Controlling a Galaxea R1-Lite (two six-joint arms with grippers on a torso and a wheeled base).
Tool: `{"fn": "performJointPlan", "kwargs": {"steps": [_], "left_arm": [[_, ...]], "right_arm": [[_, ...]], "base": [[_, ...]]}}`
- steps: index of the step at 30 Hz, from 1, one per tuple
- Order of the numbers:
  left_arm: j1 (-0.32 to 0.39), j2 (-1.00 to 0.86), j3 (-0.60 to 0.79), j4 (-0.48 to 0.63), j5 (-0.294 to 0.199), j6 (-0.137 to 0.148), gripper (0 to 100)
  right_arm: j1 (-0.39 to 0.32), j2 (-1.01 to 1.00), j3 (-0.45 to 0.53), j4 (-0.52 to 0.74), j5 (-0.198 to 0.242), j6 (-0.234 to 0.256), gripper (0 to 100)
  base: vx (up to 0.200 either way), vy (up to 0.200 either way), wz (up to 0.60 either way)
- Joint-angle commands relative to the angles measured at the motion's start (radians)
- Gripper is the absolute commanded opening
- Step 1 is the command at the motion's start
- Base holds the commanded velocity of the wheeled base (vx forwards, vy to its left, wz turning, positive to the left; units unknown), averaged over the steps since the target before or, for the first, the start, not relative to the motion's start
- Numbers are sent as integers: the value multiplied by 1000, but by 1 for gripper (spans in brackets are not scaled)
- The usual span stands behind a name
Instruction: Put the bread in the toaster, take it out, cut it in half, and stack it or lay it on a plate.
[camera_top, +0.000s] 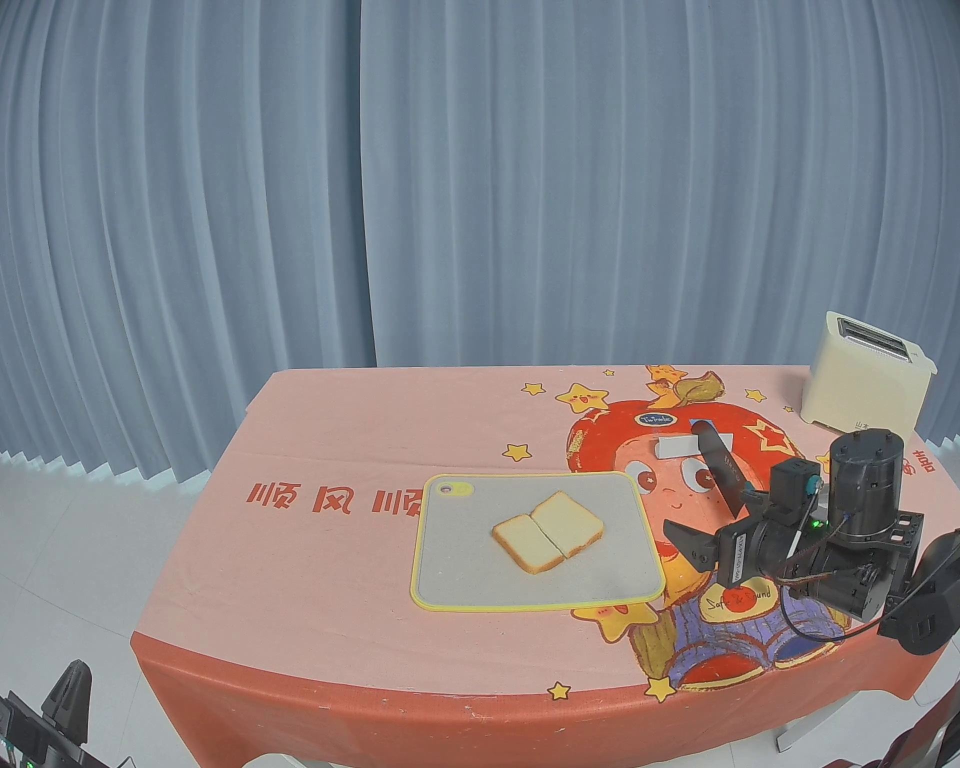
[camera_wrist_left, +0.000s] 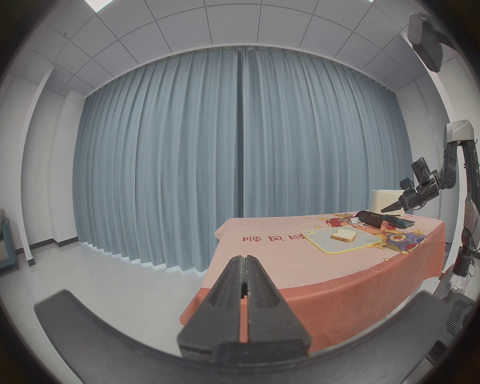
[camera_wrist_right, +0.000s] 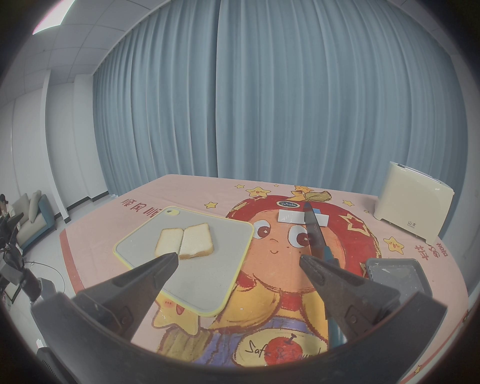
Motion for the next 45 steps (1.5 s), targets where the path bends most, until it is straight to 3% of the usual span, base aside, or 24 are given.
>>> {"fn": "performJointPlan", "kwargs": {"steps": [1,25,45], "left_arm": [[0,1,18,-1,1,1,0],[-1,1,18,-1,1,-3,0],[-1,1,18,-1,-2,-3,0]], "right_arm": [[6,-1,3,0,0,0,100],[12,0,11,0,0,0,100],[26,65,-131,17,0,-17,100]], "base": [[0,0,0],[0,0,0],[0,0,0]]}}
